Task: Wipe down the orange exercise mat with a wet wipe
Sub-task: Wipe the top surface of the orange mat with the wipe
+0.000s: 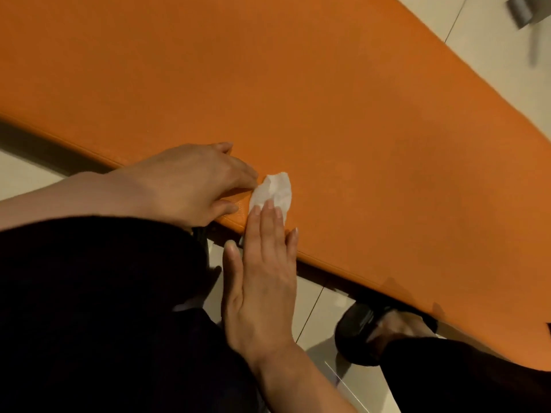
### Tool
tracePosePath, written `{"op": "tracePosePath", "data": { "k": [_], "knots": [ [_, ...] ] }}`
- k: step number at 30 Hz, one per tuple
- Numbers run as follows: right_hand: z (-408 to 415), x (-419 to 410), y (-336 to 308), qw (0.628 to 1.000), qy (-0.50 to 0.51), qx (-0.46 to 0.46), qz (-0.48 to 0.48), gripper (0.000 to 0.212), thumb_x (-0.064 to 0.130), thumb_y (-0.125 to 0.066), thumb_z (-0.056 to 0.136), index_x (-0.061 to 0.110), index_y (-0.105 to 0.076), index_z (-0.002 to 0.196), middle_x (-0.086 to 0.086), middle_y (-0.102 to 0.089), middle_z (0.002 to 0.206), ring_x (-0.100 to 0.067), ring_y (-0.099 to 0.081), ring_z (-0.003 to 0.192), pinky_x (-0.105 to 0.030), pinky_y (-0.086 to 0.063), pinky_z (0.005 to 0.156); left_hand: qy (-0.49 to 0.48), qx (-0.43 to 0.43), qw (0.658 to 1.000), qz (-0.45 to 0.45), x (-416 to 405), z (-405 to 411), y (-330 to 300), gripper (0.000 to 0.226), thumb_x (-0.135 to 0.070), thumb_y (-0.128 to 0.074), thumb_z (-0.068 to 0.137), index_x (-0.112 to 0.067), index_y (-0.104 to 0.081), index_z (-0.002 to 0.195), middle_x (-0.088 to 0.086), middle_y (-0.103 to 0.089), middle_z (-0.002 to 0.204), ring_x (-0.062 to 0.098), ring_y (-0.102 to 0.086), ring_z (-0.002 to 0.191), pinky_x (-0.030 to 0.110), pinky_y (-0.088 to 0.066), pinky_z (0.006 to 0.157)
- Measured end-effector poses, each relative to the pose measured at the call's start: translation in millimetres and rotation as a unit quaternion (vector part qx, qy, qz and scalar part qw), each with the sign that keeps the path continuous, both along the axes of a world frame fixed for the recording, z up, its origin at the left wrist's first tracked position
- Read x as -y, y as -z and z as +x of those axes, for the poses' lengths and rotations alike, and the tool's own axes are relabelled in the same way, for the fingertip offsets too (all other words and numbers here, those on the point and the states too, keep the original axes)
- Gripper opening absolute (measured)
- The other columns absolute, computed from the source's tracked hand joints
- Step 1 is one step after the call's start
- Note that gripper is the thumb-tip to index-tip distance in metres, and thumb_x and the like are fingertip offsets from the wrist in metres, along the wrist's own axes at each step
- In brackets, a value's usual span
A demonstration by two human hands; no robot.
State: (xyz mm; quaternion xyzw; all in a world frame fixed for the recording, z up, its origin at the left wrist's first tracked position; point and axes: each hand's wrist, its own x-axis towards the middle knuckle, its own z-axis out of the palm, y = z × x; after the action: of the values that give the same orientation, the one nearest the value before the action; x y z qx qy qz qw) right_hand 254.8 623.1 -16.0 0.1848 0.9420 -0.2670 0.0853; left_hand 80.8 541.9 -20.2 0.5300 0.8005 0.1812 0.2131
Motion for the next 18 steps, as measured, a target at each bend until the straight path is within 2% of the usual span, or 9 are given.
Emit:
{"op": "tracePosePath", "data": {
  "k": [3, 6, 8, 10, 12, 14, 16, 18],
  "knots": [
    [13, -29, 2, 0.996, -0.053, 0.000, 0.065, 0.065, 0.048, -0.003, 0.104, 0.012, -0.025, 0.152, -0.003, -0.018, 0.161, -0.011, -0.007, 0.149, -0.039, 0.002, 0.121, 0.009, -0.022, 1.000, -0.008, 0, 1, 2, 0.046, -0.027, -0.070, 0.086, -0.014, -0.061, 0.129, 0.001, -0.056, 0.138, 0.017, -0.052, 0.128, 0.033, -0.018, 0.113],
    [29, -60, 10, 0.985, 0.041, 0.014, 0.166, 0.070, 0.047, 0.001, 0.103, 0.012, -0.041, 0.146, -0.005, -0.034, 0.155, -0.014, -0.023, 0.146, -0.039, 0.002, 0.120, 0.010, -0.021, 0.999, -0.027, -1, 0, 4, 0.047, -0.034, -0.063, 0.091, -0.019, -0.056, 0.135, -0.006, -0.046, 0.146, 0.009, -0.043, 0.134, 0.029, -0.011, 0.117],
    [22, -59, 13, 0.980, 0.121, 0.027, 0.154, 0.077, 0.051, 0.006, 0.099, 0.011, -0.038, 0.147, -0.004, -0.030, 0.156, -0.011, -0.018, 0.147, -0.034, 0.008, 0.120, 0.011, -0.015, 0.999, -0.038, -3, 0, 5, 0.051, -0.038, -0.057, 0.093, -0.024, -0.048, 0.141, -0.012, -0.037, 0.150, 0.003, -0.034, 0.138, 0.024, -0.003, 0.116],
    [3, -44, 13, 0.985, 0.141, 0.045, 0.092, 0.079, 0.055, 0.008, 0.095, 0.014, -0.027, 0.152, 0.000, -0.016, 0.161, -0.007, -0.003, 0.148, -0.031, 0.013, 0.119, 0.010, -0.007, 0.999, -0.041, -4, -1, 4, 0.053, -0.040, -0.055, 0.093, -0.025, -0.045, 0.143, -0.013, -0.035, 0.151, 0.002, -0.031, 0.139, 0.022, -0.001, 0.115],
    [-19, -27, 11, 0.995, 0.078, 0.042, 0.039, 0.080, 0.058, 0.013, 0.091, 0.017, -0.016, 0.154, 0.006, -0.002, 0.160, -0.004, 0.008, 0.148, -0.031, 0.014, 0.119, -0.004, -0.002, 1.000, -0.031, -5, 0, 4, 0.052, -0.037, -0.059, 0.092, -0.022, -0.049, 0.140, -0.009, -0.042, 0.149, 0.004, -0.035, 0.138, 0.023, -0.003, 0.114],
    [-33, -21, 8, 0.999, 0.005, 0.039, 0.006, 0.081, 0.058, 0.016, 0.089, 0.019, -0.012, 0.155, 0.008, 0.003, 0.160, -0.003, 0.011, 0.147, -0.032, 0.014, 0.119, -0.008, -0.016, 1.000, -0.007, -5, 0, 4, 0.048, -0.030, -0.066, 0.087, -0.017, -0.057, 0.133, -0.001, -0.053, 0.141, 0.012, -0.046, 0.132, 0.029, -0.010, 0.114],
    [-31, -34, 7, 0.997, -0.053, 0.054, 0.022, 0.078, 0.056, 0.016, 0.091, 0.021, -0.009, 0.155, 0.006, 0.003, 0.162, -0.002, 0.012, 0.147, -0.034, 0.013, 0.119, -0.006, -0.019, 1.000, -0.015, -4, 0, 3, 0.048, -0.031, -0.065, 0.088, -0.018, -0.057, 0.134, -0.001, -0.052, 0.142, 0.011, -0.045, 0.133, 0.028, -0.010, 0.114],
    [-14, -58, 7, 0.992, -0.056, 0.080, 0.075, 0.074, 0.056, 0.016, 0.092, 0.025, -0.007, 0.155, 0.008, 0.002, 0.162, 0.000, 0.013, 0.146, -0.035, 0.014, 0.119, 0.001, -0.014, 0.999, -0.043, -4, -1, 6, 0.050, -0.038, -0.057, 0.092, -0.022, -0.049, 0.140, -0.007, -0.041, 0.149, 0.005, -0.035, 0.138, 0.024, -0.002, 0.115]
  ]
}}
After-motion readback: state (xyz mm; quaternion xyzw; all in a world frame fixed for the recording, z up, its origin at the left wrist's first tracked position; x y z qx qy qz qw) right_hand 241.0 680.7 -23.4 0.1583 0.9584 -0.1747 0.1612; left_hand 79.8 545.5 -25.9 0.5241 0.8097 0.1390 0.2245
